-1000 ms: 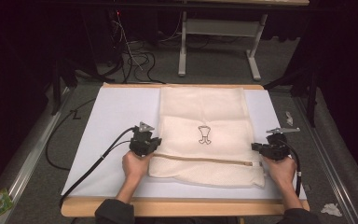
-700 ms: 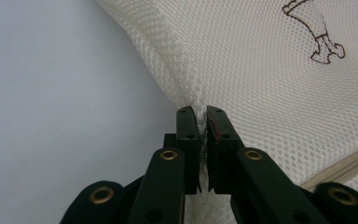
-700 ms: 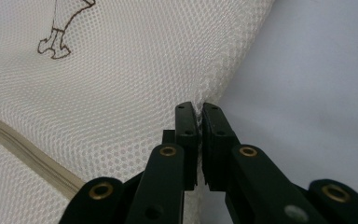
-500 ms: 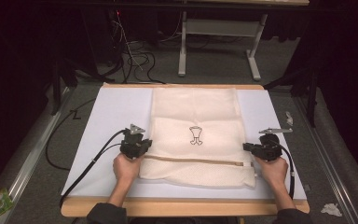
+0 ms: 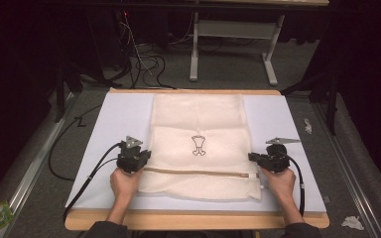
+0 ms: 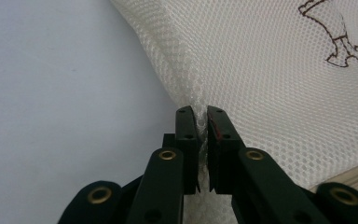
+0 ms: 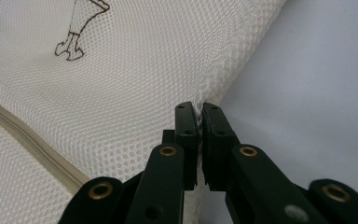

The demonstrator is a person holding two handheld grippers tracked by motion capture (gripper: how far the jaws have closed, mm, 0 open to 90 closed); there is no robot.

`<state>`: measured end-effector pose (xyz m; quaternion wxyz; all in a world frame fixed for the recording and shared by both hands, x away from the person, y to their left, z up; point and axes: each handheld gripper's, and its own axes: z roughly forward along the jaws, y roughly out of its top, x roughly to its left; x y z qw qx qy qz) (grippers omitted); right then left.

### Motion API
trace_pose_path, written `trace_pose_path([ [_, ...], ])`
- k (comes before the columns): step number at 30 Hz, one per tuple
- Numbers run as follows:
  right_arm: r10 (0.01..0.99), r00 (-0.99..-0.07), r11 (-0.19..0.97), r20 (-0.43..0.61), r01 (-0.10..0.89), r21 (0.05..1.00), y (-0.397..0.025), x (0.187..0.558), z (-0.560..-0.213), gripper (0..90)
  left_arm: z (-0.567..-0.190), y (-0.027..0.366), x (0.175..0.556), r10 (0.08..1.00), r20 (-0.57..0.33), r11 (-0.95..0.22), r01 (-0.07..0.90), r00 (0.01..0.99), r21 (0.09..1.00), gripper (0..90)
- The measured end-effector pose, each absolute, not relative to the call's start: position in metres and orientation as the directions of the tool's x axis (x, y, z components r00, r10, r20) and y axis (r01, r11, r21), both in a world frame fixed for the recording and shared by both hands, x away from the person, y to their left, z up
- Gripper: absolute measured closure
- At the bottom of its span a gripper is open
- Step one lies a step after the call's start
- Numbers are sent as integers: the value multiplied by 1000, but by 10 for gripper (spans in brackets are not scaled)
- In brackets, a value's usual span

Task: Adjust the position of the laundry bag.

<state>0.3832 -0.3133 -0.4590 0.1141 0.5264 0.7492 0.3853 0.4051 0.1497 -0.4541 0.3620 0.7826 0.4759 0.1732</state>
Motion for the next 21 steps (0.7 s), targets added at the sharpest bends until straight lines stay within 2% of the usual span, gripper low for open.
trace_pose_path([
  [8,875,-414,138,250,709,692,-307,384,-467,869,-464,155,403,876,-64,-291,629,479,721,828],
  [13,884,-405,139,235,706,694,-305,382,-468,798,-474,153,402,875,-32,-311,610,483,729,768],
  [14,886,-402,137,232,704,697,-305,381,-467,731,-475,152,400,877,-20,-312,602,479,735,697],
  [15,886,-402,137,232,704,697,-305,381,-467,731,-475,152,400,877,-20,-312,602,479,735,653],
  [16,888,-400,138,226,702,699,-305,382,-467,667,-475,152,398,878,-16,-314,601,478,735,602],
  [17,888,-400,138,226,702,699,-305,382,-467,667,-475,152,397,878,-13,-315,599,478,737,602],
  [21,902,-394,152,177,671,725,-303,380,-465,554,-473,153,389,883,11,-307,559,470,770,505],
])
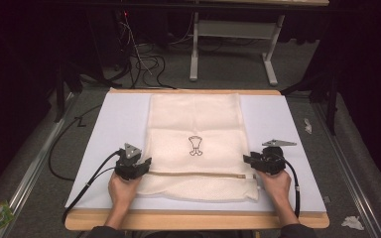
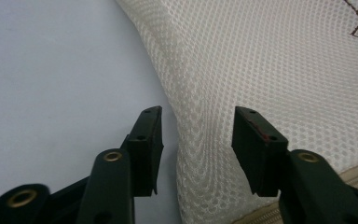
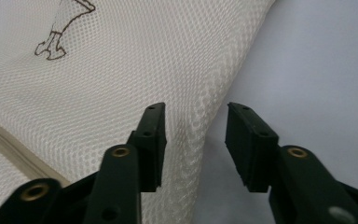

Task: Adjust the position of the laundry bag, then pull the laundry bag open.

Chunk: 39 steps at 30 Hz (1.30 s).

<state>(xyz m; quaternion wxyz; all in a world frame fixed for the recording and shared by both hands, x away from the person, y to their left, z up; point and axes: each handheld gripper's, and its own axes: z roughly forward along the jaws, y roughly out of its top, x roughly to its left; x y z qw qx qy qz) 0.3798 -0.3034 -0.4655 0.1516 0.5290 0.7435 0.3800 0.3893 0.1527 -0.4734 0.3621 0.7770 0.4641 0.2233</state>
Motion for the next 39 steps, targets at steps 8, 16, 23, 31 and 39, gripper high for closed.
trace_pose_path([
  [8,925,-347,114,151,637,763,-310,375,-466,517,-461,140,381,859,17,-314,500,512,807,461],
  [16,915,-354,89,192,642,761,-313,371,-460,452,-452,107,373,803,11,-344,449,596,825,454],
  [23,907,-354,83,228,682,727,-309,375,-465,444,-455,77,374,766,11,-375,434,642,819,442],
  [31,895,-381,109,232,691,715,-299,376,-467,436,-457,44,377,732,-17,-374,423,681,826,440],
  [39,887,-393,126,244,714,689,-297,366,-475,438,-461,8,376,682,-31,-399,407,731,821,441],
])
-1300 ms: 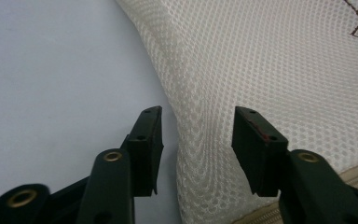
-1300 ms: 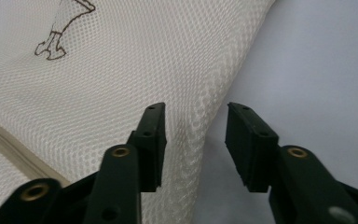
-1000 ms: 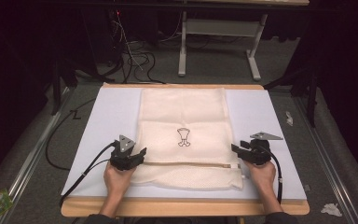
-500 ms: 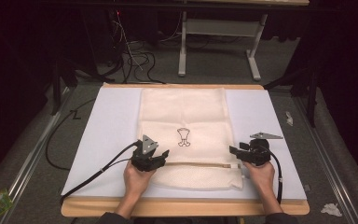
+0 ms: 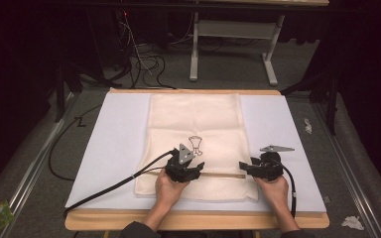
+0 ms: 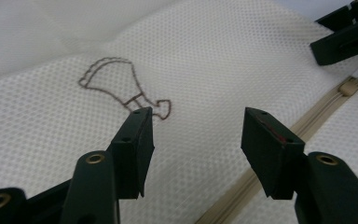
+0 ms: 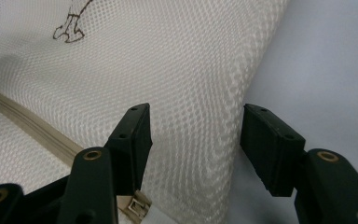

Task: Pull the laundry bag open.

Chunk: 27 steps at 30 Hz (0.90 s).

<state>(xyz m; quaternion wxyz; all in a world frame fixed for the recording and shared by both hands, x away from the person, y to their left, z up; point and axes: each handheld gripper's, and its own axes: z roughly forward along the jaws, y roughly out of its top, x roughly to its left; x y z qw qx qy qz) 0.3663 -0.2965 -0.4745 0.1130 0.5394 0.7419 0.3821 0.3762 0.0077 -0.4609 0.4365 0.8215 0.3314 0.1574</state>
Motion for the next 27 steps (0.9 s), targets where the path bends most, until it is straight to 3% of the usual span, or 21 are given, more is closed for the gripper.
trace_pose_path([
  [6,867,-402,100,293,718,689,-296,362,-477,444,-478,-4,384,680,-38,-433,442,733,786,457],
  [9,863,-411,112,295,724,680,-291,363,-476,508,-482,-7,387,685,-48,-435,460,727,774,462],
  [11,864,-421,133,275,719,682,-287,364,-476,599,-482,-7,388,685,-56,-434,469,726,770,463],
  [12,865,-433,149,256,706,692,-285,365,-475,754,-482,-7,389,686,-61,-432,472,726,768,463],
  [13,865,-433,149,256,706,692,-285,365,-475,754,-481,-7,389,686,-60,-432,473,725,768,463],
  [14,856,-447,147,259,691,708,-287,365,-475,845,-481,-7,390,685,-60,-434,473,726,767,462],
  [24,841,-480,148,251,650,745,-295,361,-466,872,-474,-35,375,597,4,-526,388,803,757,492],
  [27,832,-491,148,257,644,750,-294,360,-464,873,-468,-42,371,559,-34,-516,380,828,767,523],
])
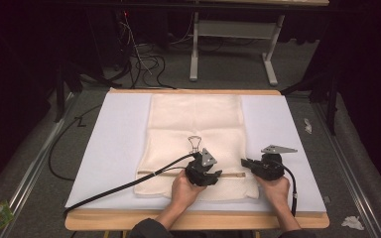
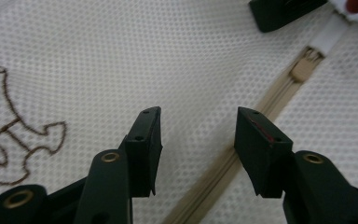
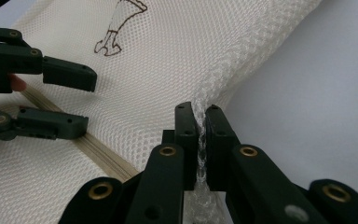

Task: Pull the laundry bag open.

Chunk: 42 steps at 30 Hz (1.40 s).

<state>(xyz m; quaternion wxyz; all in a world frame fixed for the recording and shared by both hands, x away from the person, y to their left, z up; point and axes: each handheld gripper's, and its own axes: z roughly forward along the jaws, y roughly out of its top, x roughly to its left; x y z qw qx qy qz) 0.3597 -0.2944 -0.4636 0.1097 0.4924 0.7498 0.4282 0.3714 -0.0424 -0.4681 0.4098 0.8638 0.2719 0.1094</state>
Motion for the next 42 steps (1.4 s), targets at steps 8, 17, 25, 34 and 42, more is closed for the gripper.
trace_pose_path([
  [8,825,-505,147,254,625,767,-295,360,-459,873,-458,-60,359,469,-70,-511,335,881,791,631],
  [17,825,-507,147,251,621,770,-294,360,-454,873,-458,-69,358,447,-106,-503,348,888,791,625],
  [25,819,-522,157,236,601,784,-291,359,-447,873,-459,-73,358,439,-126,-501,359,890,787,651],
  [34,818,-527,167,231,602,781,-289,357,-446,873,-459,-72,353,415,-132,-510,350,900,786,653],
  [42,820,-527,172,221,597,784,-288,357,-445,873,-453,-69,344,412,-99,-511,320,906,798,642],
])
